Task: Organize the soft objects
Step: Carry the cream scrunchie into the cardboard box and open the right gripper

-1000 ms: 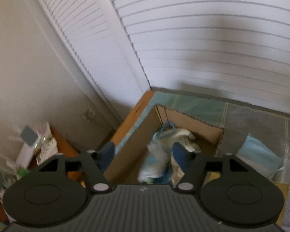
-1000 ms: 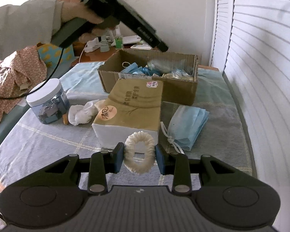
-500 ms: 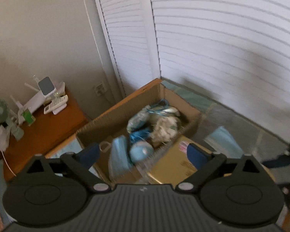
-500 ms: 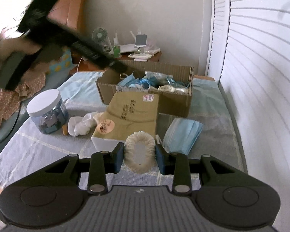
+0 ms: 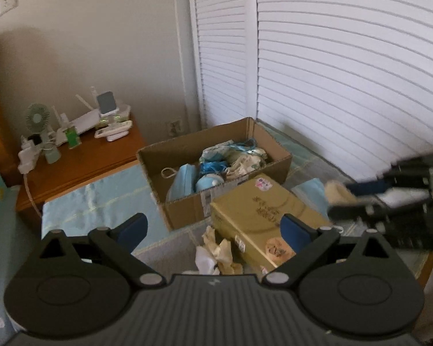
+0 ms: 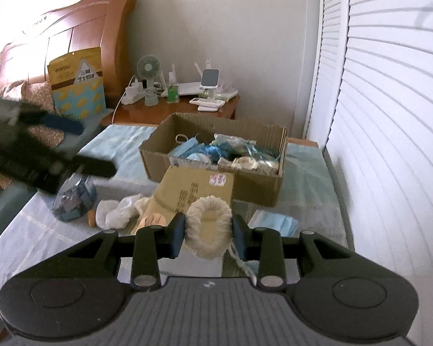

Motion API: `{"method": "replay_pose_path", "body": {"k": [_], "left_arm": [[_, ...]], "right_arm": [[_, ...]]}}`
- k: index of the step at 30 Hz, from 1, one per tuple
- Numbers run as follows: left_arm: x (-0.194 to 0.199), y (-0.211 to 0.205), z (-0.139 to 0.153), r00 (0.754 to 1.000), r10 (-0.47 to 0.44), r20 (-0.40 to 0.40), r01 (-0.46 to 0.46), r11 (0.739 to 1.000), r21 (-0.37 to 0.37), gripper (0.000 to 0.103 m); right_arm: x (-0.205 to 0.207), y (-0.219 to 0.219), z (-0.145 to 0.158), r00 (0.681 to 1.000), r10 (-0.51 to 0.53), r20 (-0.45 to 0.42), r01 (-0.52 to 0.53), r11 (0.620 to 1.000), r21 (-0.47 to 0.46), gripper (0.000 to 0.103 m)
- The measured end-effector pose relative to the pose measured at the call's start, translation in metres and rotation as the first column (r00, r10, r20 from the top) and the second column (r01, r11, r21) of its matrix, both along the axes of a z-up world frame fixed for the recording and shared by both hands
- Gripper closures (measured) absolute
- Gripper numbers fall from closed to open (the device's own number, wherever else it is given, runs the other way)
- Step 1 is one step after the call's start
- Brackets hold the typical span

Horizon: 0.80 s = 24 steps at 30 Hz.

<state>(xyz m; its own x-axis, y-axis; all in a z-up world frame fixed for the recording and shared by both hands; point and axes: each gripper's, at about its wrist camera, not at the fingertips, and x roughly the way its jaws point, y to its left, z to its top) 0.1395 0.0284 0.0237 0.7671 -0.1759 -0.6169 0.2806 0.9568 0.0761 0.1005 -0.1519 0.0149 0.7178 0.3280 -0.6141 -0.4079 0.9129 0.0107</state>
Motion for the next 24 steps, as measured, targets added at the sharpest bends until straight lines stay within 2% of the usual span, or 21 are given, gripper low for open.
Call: {"method": "replay_pose_path", "body": {"k": [5, 16, 24], "left_arm": [[-0.017, -0.007, -0.009, 0.999, 0.039, 0.028, -0.04, 0.999, 0.036, 0.005], [-0.033, 0.006, -0.019, 0.991, 0.126, 0.049, -0.126, 0.992, -0.016, 0.005], [-0.032, 0.021, -0.034, 0.981, 0.195, 0.014, -0.195, 0.98, -0.029, 0.005]], "right_arm": [[0.025, 0.003, 0.006, 1.0, -0.012, 0.02, 0.012, 1.0, 0.006, 0.063], [0.102, 0.022, 0.018, 0.999, 0.012, 0.033, -0.012, 1.0, -0.011, 0.063], [0.155, 0.047, 0.012, 0.999, 0.039, 0.011, -0.038, 0.997, -0.06, 0.063]]}}
